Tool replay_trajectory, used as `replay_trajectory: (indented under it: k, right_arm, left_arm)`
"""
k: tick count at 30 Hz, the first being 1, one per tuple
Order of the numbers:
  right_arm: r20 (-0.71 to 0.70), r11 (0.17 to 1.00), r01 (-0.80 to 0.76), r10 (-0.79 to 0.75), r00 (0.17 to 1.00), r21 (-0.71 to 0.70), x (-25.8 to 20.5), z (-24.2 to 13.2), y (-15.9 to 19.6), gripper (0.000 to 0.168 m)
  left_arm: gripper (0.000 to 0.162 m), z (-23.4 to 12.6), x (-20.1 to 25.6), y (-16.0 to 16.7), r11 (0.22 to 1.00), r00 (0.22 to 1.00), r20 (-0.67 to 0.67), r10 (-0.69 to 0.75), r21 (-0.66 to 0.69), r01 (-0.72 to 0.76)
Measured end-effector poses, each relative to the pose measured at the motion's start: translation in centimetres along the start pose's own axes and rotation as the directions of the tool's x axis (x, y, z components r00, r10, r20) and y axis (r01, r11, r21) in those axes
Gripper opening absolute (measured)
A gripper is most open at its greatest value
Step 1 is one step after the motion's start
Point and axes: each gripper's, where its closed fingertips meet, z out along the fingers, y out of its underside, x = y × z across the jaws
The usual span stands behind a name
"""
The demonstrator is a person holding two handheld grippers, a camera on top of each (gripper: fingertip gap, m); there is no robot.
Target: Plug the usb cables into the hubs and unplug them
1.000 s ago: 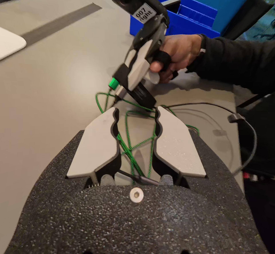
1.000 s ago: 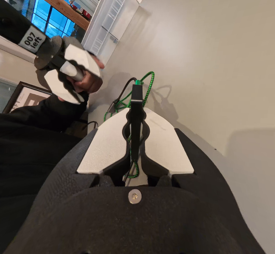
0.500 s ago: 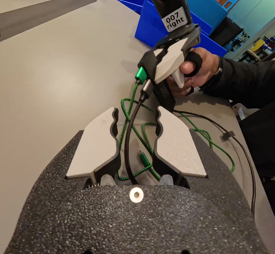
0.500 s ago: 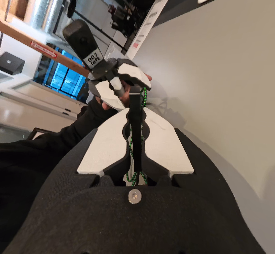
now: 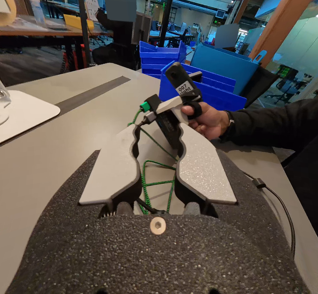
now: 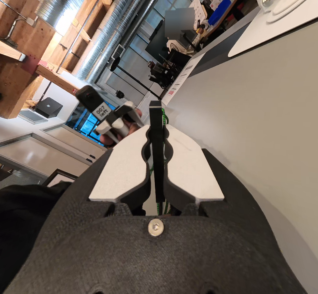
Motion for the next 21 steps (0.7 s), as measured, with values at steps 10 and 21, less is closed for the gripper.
replay_trajectory:
  k: [10, 21]
  right_arm:
    - [0.021, 0.997, -0.043, 0.041, 0.999, 0.063, -1.3, 1.1, 0.9, 0.01]
    - [0.044, 1.0, 0.007, -0.006, 0.999, -0.005, -2.6, 2.8, 2.9, 0.012]
  left_arm:
    - [0.037, 4.9, 3.0, 7.0, 0.938, 0.985, 0.027, -0.173, -0.3, 0.173]
    - [0.019, 5.2, 3.2, 8.1, 0.88, 0.91, -0.04, -0.413, -0.274, 0.387]
